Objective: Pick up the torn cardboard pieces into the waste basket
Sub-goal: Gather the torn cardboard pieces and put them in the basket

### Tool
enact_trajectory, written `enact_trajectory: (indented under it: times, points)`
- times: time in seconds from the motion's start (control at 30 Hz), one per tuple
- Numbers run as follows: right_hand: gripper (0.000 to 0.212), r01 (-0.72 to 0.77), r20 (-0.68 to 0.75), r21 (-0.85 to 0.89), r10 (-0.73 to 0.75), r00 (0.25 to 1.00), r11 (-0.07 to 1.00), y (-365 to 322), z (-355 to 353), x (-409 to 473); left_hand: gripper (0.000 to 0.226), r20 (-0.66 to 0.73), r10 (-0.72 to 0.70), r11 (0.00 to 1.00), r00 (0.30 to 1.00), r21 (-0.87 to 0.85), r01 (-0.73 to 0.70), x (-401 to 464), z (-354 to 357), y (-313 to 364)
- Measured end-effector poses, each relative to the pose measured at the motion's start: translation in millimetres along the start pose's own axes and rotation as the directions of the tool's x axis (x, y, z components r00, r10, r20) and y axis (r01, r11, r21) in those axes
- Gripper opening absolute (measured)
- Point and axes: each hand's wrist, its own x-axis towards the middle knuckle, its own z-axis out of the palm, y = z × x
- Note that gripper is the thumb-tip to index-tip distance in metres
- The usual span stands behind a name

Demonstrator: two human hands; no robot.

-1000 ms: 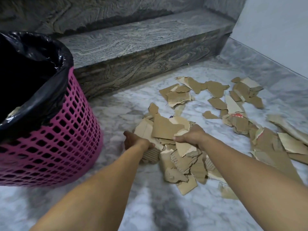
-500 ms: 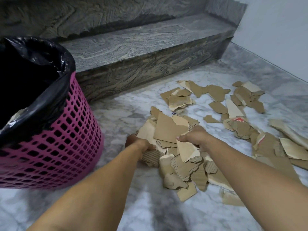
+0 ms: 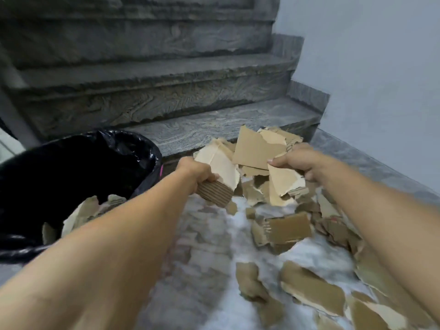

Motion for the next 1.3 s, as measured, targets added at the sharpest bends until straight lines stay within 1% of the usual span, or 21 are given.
enact_trajectory:
  times: [0.07, 0.1, 0.17, 0.23, 0.3, 0.33, 0.37, 0.43, 0.5, 0.6, 0.67, 0.7, 0.77, 0.83, 0.87, 0.93, 0.97, 1.07, 1.13, 1.2, 1.3]
  points:
    - [0.019, 0.033, 0.019, 0.012, -0.033, 0.999, 0.999, -41, -4, -16, 0.065, -0.005, 0.033, 0.999, 0.999, -0.01, -0.033, -18, -26, 30]
    - [0.016, 0.054, 0.041, 0.014, -0.055, 0.998, 0.998, -63, -5, -22, 0.068, -0.017, 0.051, 0.999, 0.999, -0.008, -0.051, -27, -41, 44]
    - [0.02, 0.088, 0.066, 0.011, -0.089, 0.994, 0.996, -97, -3, -31, 0.072, -0.056, 0.083, 0.997, 0.995, 0.008, -0.083, -34, -66, 63]
    - [0.023, 0.135, 0.09, -0.002, -0.134, 0.987, 0.991, -132, 9, -41, 0.06, -0.108, 0.089, 0.996, 0.99, 0.036, -0.086, -44, -100, 76]
    - [0.027, 0.179, 0.121, 0.053, -0.185, 0.975, 0.982, -163, 28, -50, 0.044, -0.156, 0.081, 0.996, 0.984, 0.049, -0.074, -52, -134, 81]
    - [0.033, 0.194, 0.148, 0.071, -0.203, 0.968, 0.978, -175, 38, -53, 0.037, -0.175, 0.069, 0.996, 0.982, 0.062, -0.059, -55, -151, 81]
    - [0.038, 0.202, 0.175, 0.092, -0.215, 0.961, 0.975, -187, 54, -57, 0.032, -0.201, 0.056, 0.996, 0.978, 0.08, -0.041, -60, -170, 78]
    - [0.037, 0.221, 0.214, 0.144, -0.248, 0.945, 0.965, -204, 88, -67, 0.029, -0.268, 0.022, 0.995, 0.963, 0.098, 0.005, -62, -205, 67]
    - [0.035, 0.224, 0.253, 0.16, -0.259, 0.932, 0.961, -213, 129, -77, 0.024, -0.306, -0.021, 0.986, 0.952, 0.148, 0.07, -63, -236, 51]
    - [0.043, 0.237, 0.299, 0.146, -0.271, 0.915, 0.96, -209, 186, -83, 0.019, -0.355, -0.075, 0.957, 0.932, 0.238, 0.168, -64, -263, 22]
    - [0.044, 0.254, 0.31, 0.074, -0.265, 0.913, 0.964, -197, 219, -83, 0.015, -0.347, -0.123, 0.933, 0.93, 0.278, 0.227, -60, -272, -1]
    - [0.041, 0.252, 0.322, 0.014, -0.243, 0.915, 0.968, -189, 235, -82, 0.016, -0.332, -0.154, 0.924, 0.931, 0.285, 0.255, -59, -276, -14]
    - [0.039, 0.236, 0.351, -0.12, -0.182, 0.919, 0.964, -174, 253, -80, 0.022, -0.275, -0.208, 0.882, 0.939, 0.361, 0.302, -56, -277, -32]
    - [0.044, 0.202, 0.371, -0.154, -0.133, 0.919, 0.967, -166, 259, -69, 0.018, -0.266, -0.194, 0.835, 0.944, 0.46, 0.301, -58, -272, -41]
    - [0.042, 0.19, 0.357, -0.145, -0.128, 0.925, 0.971, -166, 255, -65, 0.018, -0.284, -0.148, 0.813, 0.947, 0.511, 0.28, -58, -269, -41]
    - [0.026, 0.189, 0.332, -0.147, -0.132, 0.934, 0.971, -168, 239, -61, 0.023, -0.335, -0.005, 0.763, 0.942, 0.607, 0.22, -59, -261, -35]
    - [0.023, 0.216, 0.323, -0.148, -0.159, 0.933, 0.965, -171, 228, -62, 0.024, -0.357, 0.062, 0.775, 0.932, 0.606, 0.181, -57, -257, -31]
    - [0.022, 0.303, 0.28, -0.117, -0.261, 0.924, 0.946, -173, 181, -67, 0.019, -0.377, 0.18, 0.895, 0.908, 0.446, 0.008, -44, -235, -16]
    - [0.025, 0.309, 0.253, -0.158, -0.264, 0.931, 0.938, -167, 148, -68, 0.015, -0.337, 0.265, 0.914, 0.903, 0.385, -0.125, -37, -211, -3]
    - [0.028, 0.288, 0.231, -0.216, -0.238, 0.944, 0.933, -154, 116, -68, 0.011, -0.27, 0.347, 0.903, 0.898, 0.354, -0.242, -36, -181, 12]
    - [0.033, 0.225, 0.165, -0.27, -0.186, 0.969, 0.936, -115, 70, -69, 0.014, -0.117, 0.415, 0.875, 0.902, 0.325, -0.36, -36, -124, 29]
